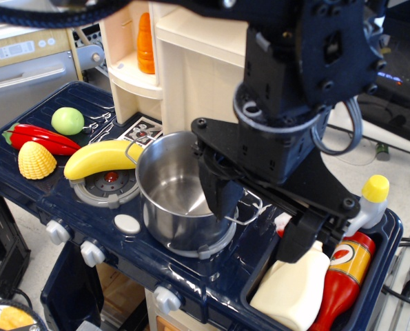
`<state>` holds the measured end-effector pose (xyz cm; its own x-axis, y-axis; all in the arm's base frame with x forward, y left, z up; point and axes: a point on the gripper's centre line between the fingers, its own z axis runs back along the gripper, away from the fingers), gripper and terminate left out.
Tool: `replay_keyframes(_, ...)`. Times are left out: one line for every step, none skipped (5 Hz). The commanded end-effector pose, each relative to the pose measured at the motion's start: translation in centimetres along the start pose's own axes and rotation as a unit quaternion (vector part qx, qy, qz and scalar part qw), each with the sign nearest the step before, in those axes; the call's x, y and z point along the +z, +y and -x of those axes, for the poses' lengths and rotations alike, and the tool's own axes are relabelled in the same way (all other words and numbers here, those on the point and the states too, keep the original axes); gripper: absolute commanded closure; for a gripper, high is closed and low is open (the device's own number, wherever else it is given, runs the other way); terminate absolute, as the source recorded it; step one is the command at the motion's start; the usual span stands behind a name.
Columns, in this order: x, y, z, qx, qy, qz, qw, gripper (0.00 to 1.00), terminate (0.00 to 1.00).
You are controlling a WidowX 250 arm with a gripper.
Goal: Put banana in pot or pan
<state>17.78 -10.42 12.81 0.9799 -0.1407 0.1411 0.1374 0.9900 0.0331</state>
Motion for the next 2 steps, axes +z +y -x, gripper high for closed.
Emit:
replay_keyframes(0.0, 0.0, 0.0, 0.000, 0.000, 0.000, 1.0000, 0.00, 0.00)
replay_keyframes(3.1, 5.0, 0.3, -0.079, 0.034, -0.008, 0.9962, 0.00, 0.00)
